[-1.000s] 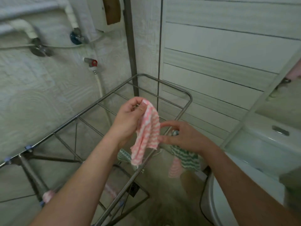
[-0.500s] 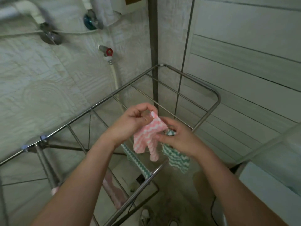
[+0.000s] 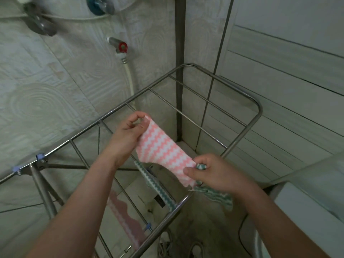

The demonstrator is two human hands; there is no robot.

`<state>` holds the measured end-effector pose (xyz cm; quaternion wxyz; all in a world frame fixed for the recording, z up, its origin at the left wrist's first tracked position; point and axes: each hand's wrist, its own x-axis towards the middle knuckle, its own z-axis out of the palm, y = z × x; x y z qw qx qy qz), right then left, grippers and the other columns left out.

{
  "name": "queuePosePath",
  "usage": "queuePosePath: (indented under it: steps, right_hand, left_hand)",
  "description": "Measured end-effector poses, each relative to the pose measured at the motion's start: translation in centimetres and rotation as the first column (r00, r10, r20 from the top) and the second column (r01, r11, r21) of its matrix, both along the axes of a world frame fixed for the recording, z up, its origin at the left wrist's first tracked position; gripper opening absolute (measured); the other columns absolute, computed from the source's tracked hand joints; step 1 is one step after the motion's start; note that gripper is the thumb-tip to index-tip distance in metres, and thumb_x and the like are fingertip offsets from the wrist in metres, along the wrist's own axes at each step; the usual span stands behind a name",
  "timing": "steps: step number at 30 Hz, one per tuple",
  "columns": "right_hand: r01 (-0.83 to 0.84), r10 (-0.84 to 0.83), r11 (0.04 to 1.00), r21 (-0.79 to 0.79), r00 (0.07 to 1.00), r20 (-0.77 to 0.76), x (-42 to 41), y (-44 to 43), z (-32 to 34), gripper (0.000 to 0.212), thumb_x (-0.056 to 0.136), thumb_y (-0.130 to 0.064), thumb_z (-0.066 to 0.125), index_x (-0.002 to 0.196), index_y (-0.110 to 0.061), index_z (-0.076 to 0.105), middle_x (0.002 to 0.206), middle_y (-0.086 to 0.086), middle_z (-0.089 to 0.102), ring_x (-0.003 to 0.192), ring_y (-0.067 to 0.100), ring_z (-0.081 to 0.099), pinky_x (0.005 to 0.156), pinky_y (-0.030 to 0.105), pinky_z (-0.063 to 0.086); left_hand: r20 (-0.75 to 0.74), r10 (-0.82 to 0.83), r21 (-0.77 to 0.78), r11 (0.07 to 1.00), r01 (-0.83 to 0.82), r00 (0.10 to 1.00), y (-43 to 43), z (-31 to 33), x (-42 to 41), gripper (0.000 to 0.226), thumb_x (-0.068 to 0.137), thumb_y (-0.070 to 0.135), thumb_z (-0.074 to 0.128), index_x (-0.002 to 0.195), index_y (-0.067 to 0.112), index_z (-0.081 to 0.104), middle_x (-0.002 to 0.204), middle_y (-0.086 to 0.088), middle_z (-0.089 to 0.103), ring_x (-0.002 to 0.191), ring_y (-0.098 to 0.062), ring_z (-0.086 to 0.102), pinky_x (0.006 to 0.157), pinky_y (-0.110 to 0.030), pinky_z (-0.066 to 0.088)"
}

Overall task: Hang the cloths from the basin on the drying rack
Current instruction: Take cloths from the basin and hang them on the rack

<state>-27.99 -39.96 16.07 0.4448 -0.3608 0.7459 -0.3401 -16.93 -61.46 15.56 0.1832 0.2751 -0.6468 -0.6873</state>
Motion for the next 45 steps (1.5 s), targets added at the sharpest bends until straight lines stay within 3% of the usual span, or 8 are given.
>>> queuePosePath:
  steps: [5, 9, 16, 24, 28, 33, 41, 45]
  right_hand:
    - [0.056, -0.066, 0.993, 0.102, 0.993, 0.097, -2.0, -1.4, -1.6, 0.022, 0.09, -0.033, 0.063, 0.079, -0.016, 0.071, 0.084, 0.003, 0.074, 0.074, 0.018, 0.071, 0.077, 0.035, 0.055]
    - [0.23, -0.191, 0.946, 0.23, 0.965, -0.181, -4.7, -2.2, -5.5, 0.029, 0.089, -0.034, 0.061, 0.07, -0.012, 0.062, 0.063, 0.002, 0.061, 0.054, 0.016, 0.056, 0.055, 0.024, 0.042]
    - [0.361, -0.201, 0.893, 0.269, 0.854, -0.48, -6.8, -2.9, -7.8, 0.03, 0.09, -0.037, 0.055, 0.076, -0.011, 0.058, 0.066, 0.0, 0.055, 0.059, 0.015, 0.054, 0.048, 0.024, 0.032]
    - [0.34, -0.059, 0.888, 0.309, 0.751, -0.657, -6.9, -2.8, -7.7, 0.032, 0.088, -0.042, 0.06, 0.072, -0.018, 0.046, 0.068, -0.003, 0.051, 0.062, 0.016, 0.05, 0.049, 0.024, 0.03]
    - [0.254, -0.032, 0.931, 0.262, 0.772, -0.634, -6.3, -2.3, -7.7, 0.033, 0.086, -0.039, 0.064, 0.111, -0.018, 0.061, 0.093, 0.004, 0.067, 0.081, 0.021, 0.063, 0.066, 0.029, 0.047]
    - [0.091, 0.031, 0.951, 0.294, 0.922, -0.386, -4.9, -1.8, -7.4, 0.024, 0.082, -0.04, 0.07, 0.083, -0.017, 0.075, 0.073, 0.006, 0.072, 0.057, 0.018, 0.064, 0.059, 0.029, 0.052]
    - [0.181, 0.066, 0.927, 0.328, 0.782, -0.62, -2.2, -1.5, -8.3, 0.026, 0.083, -0.044, 0.066, 0.082, -0.017, 0.067, 0.072, 0.0, 0.067, 0.06, 0.015, 0.064, 0.051, 0.025, 0.05]
    - [0.216, -0.026, 0.954, 0.206, 0.748, -0.663, -1.2, -0.9, -8.7, 0.021, 0.085, -0.041, 0.063, 0.086, -0.019, 0.062, 0.077, 0.001, 0.066, 0.063, 0.017, 0.061, 0.046, 0.024, 0.039]
  left_hand:
    - [0.177, 0.142, -0.213, 0.972, -0.103, 0.974, -1.0, -3.4, -2.3, 0.011, 0.094, 0.029, 0.056, 0.086, 0.034, 0.062, 0.084, -0.002, 0.065, 0.067, -0.011, 0.059, 0.061, -0.024, 0.048]
    - [0.317, 0.134, -0.476, 0.879, 0.035, 0.939, -0.7, -7.3, -7.3, 0.013, 0.096, 0.02, 0.05, 0.099, 0.02, 0.062, 0.082, 0.001, 0.058, 0.073, -0.018, 0.056, 0.057, -0.021, 0.037]
    - [0.409, 0.237, -0.676, 0.727, 0.118, 0.881, -0.1, -9.7, -11.7, 0.024, 0.097, 0.02, 0.044, 0.112, 0.015, 0.063, 0.109, -0.01, 0.067, 0.099, -0.029, 0.061, 0.079, -0.031, 0.046]
    - [0.505, 0.171, -0.68, 0.683, 0.267, 0.846, 0.0, -10.4, -12.5, 0.025, 0.095, 0.029, 0.052, 0.108, 0.013, 0.066, 0.103, -0.015, 0.068, 0.096, -0.031, 0.062, 0.08, -0.032, 0.046]
    - [0.526, 0.15, -0.669, 0.681, 0.298, 0.837, 0.1, -9.6, -11.6, 0.035, 0.092, 0.028, 0.056, 0.124, 0.014, 0.057, 0.12, -0.018, 0.055, 0.113, -0.035, 0.049, 0.097, -0.034, 0.039]
    - [0.54, -0.038, -0.669, 0.586, 0.457, 0.841, 0.3, -8.6, -6.7, 0.022, 0.086, 0.017, 0.064, 0.107, 0.015, 0.071, 0.112, -0.009, 0.062, 0.103, -0.025, 0.057, 0.086, -0.022, 0.038]
    - [0.461, -0.043, -0.751, 0.513, 0.416, 0.886, 0.7, -9.2, -4.9, 0.01, 0.073, 0.007, 0.074, 0.083, 0.01, 0.076, 0.094, -0.011, 0.069, 0.091, -0.03, 0.062, 0.083, -0.028, 0.044]
    - [0.451, -0.01, -0.761, 0.518, 0.39, 0.893, 1.4, -9.0, -5.0, 0.021, 0.077, 0.002, 0.069, 0.096, 0.009, 0.073, 0.105, -0.012, 0.066, 0.1, -0.029, 0.06, 0.087, -0.026, 0.042]
